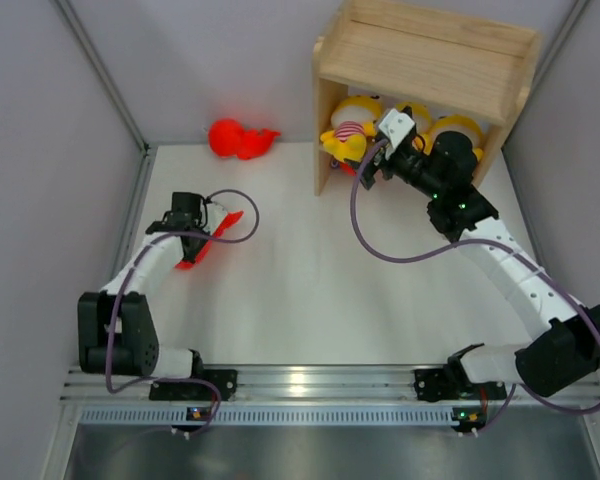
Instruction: Place and organize the stuffed toys onto the shelf
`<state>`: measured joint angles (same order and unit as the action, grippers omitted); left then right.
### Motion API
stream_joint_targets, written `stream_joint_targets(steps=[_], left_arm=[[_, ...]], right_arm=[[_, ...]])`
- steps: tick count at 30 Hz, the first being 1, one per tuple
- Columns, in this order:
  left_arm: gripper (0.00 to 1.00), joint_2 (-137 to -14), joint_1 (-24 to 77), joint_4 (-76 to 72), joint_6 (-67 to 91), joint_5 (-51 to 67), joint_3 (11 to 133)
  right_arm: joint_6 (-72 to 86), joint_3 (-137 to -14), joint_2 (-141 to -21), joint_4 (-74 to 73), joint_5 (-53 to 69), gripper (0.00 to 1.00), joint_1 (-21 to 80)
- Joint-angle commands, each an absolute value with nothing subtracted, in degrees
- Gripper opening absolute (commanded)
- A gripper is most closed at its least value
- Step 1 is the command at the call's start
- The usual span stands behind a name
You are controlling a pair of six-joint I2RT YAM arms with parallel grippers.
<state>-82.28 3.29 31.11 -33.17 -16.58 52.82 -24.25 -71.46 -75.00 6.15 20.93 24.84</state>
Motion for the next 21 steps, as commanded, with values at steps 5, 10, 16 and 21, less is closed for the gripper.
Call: stream_joint_targets(steps=[5, 10, 16, 21], left_arm=[[0.0, -56.43, 3.69, 50.24, -44.9, 25.79, 59.48], [0.0, -55.29, 5.0, 58.88, -45.53, 33.57, 63.81], [0.0, -54.05, 6.15, 61.78, -45.26, 36.91, 66.88], [0.0, -53.0, 6.33, 62.05, -43.77, 37.53, 68.38]], right_arm=[[-33.19, -77.61, -71.9, -11.76, 45.26, 0.99, 27.85], [-42.01, -79.98, -72.68, -19.24, 41.57, 0.99, 37.52], [-43.94, -86.56, -79.0, -22.67, 43.24, 0.99, 42.44], [-49.39, -93.33, -85.5, -33.47, 43.24, 0.99, 47.54]])
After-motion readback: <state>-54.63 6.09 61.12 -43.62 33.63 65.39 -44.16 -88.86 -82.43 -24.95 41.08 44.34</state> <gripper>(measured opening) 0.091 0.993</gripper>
